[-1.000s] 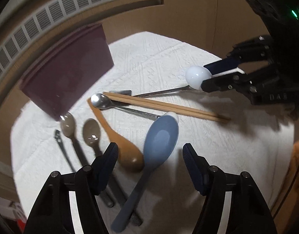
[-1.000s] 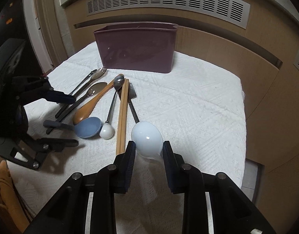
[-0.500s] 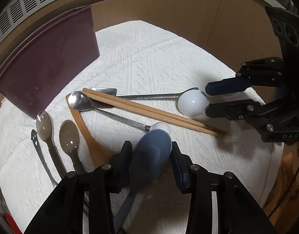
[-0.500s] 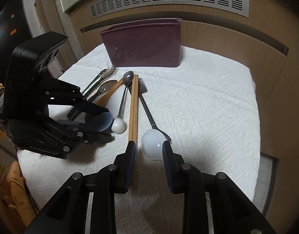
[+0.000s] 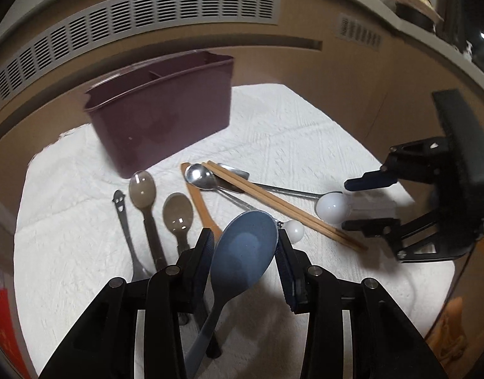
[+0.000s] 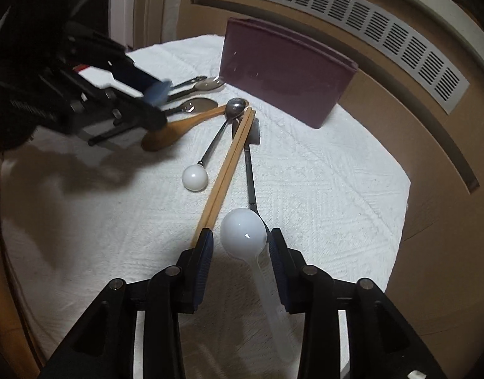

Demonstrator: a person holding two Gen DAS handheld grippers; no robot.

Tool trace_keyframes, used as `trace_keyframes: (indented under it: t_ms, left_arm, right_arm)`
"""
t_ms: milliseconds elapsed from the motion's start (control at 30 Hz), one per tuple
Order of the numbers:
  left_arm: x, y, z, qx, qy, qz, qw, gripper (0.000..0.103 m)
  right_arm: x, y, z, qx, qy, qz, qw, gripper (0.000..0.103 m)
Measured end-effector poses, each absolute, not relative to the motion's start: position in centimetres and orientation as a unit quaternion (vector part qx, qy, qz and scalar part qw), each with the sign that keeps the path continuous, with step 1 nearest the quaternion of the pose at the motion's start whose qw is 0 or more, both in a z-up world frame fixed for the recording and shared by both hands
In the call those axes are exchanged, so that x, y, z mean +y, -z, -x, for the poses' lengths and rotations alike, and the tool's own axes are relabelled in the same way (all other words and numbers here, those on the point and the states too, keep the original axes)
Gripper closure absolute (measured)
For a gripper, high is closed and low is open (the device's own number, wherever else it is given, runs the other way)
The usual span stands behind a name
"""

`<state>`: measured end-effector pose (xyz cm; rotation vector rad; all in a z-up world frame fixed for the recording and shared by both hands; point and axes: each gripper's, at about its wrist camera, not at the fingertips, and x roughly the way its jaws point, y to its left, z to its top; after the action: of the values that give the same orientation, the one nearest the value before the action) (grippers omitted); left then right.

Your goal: Organize utensils

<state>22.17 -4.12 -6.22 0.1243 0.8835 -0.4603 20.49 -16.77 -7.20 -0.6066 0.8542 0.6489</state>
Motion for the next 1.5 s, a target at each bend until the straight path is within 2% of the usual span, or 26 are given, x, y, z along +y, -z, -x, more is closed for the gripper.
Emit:
trace_keyframes:
  t_ms: [267, 333, 500, 700, 900, 1100, 1200, 1300, 1400, 1500]
  left_arm:
    - [-1.8, 6.3, -21.4, 0.433, 0.214, -0.033, 0.875, 0.063]
    - [-1.5, 6.7, -21.3, 0.440, 0.211, -0.027, 0.872, 0.063]
    - [-0.6, 6.8, -20.8, 0.447, 0.205, 0.000, 0.871, 0.063]
    - [-0.2, 5.5, -18.9, 0.418, 0.193, 0.020, 0.888, 0.063]
    - [-0.1, 1.7, -17.3, 0.335, 0.168, 0.059, 0.925, 0.064]
    - [-0.3, -6.0, -20.1, 0.218, 0.146, 0.040, 0.964, 0.071]
    - [0.0, -9.6, -23.0, 0.178, 0.137, 0.054, 0.973, 0.082]
    - [0.4, -12.1, -25.8, 0.156, 0.133, 0.066, 0.977, 0.093]
    - [1.1, -13.4, -28.4, 0.158, 0.129, 0.074, 0.976, 0.094]
    - [1.4, -12.3, -30.2, 0.192, 0.139, 0.045, 0.971, 0.094]
  right_arm:
    - [-15.9, 8.3, -22.3, 0.437, -0.308, 0.298, 0.791, 0.064]
    - [-15.7, 8.4, -22.4, 0.446, -0.309, 0.294, 0.787, 0.071]
    - [-15.3, 7.9, -21.5, 0.448, -0.300, 0.293, 0.790, 0.073]
    - [-16.2, 4.5, -20.2, 0.421, -0.300, 0.208, 0.830, 0.073]
    - [-17.0, 0.5, -20.1, 0.365, -0.306, 0.088, 0.875, 0.073]
    - [-16.8, -7.2, -23.0, 0.264, -0.326, 0.002, 0.908, 0.073]
    - [-16.8, -11.3, -25.1, 0.206, -0.323, -0.024, 0.923, 0.073]
    - [-17.2, -13.9, -27.8, 0.178, -0.338, -0.060, 0.922, 0.073]
    - [-17.0, -15.1, -31.4, 0.167, -0.341, -0.076, 0.922, 0.073]
    - [-16.4, -14.2, -33.6, 0.186, -0.340, -0.060, 0.920, 0.073]
